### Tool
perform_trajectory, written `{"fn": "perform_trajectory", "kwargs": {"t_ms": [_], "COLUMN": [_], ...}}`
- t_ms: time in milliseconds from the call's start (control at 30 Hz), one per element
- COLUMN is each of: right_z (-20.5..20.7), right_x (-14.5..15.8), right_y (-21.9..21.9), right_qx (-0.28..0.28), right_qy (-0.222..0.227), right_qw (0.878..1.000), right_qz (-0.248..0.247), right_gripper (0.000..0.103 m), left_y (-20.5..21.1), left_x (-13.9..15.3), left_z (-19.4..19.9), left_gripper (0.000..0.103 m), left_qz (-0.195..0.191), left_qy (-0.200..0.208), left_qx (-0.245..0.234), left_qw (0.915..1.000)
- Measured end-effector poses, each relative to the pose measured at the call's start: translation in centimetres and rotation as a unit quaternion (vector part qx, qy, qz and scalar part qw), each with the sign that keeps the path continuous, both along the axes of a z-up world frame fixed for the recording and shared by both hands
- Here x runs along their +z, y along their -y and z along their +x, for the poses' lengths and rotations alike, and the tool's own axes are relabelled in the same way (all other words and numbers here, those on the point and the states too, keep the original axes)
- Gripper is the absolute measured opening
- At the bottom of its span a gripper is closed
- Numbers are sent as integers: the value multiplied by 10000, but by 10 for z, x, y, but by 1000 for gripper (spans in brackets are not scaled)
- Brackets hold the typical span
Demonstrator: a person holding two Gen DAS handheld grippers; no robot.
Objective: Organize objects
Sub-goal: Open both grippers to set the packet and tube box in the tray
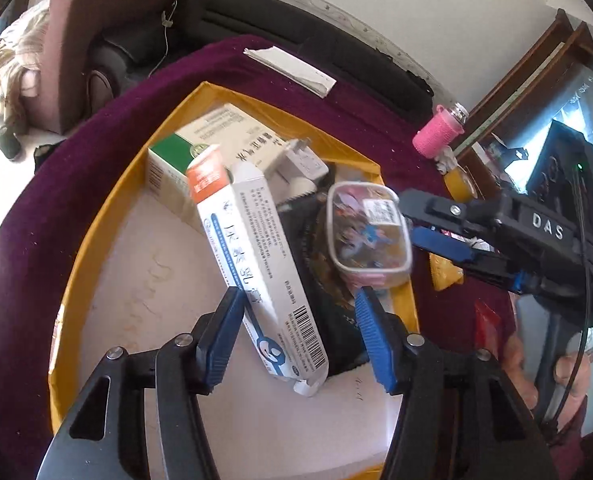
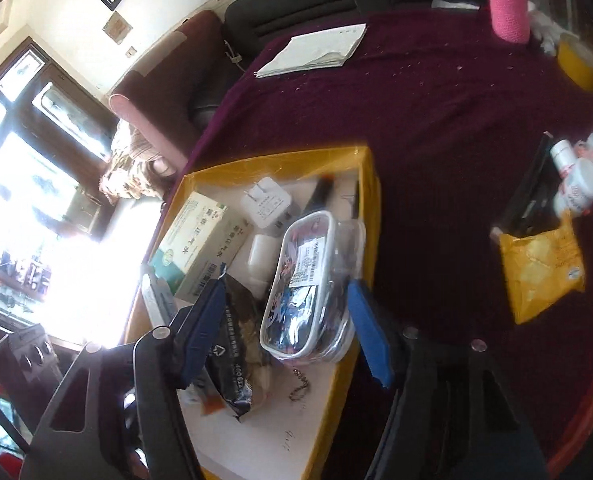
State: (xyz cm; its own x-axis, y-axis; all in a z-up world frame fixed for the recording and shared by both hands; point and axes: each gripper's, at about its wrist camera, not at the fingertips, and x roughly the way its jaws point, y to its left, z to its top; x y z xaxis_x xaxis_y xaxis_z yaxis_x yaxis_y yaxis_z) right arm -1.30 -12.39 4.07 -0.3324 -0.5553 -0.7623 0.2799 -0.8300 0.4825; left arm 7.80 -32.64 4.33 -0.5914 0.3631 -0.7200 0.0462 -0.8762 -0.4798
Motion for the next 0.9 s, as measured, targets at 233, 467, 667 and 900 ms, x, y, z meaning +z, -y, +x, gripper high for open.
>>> {"fn": "perform_trajectory", "kwargs": {"t_ms": [233,467,667,900], "right_z": [-21,4,36,58], "right_x": [-7,20,40,51], "right_y": [17,7,-13,-95], "right_qx": [72,161,58,-872], "right_qy": [131,-228,-1553,-2335], "right_qw": [9999,9991,9759,9150], "right_qz": [-36,-314,1531,3172], "right_gripper": [64,64,64,69], "left_y": [12,30,46,13], "left_x": [18,8,9,12], "left_z": [22,39,74,69], "left_gripper": [53,53,53,58], "left_qz": [-597,-659,-403,-252], "left_qy": [-295,-262,-545,-1248], "left_qx": [440,918,1266,950], "left_qw": [9968,9933,9896,9873]}}
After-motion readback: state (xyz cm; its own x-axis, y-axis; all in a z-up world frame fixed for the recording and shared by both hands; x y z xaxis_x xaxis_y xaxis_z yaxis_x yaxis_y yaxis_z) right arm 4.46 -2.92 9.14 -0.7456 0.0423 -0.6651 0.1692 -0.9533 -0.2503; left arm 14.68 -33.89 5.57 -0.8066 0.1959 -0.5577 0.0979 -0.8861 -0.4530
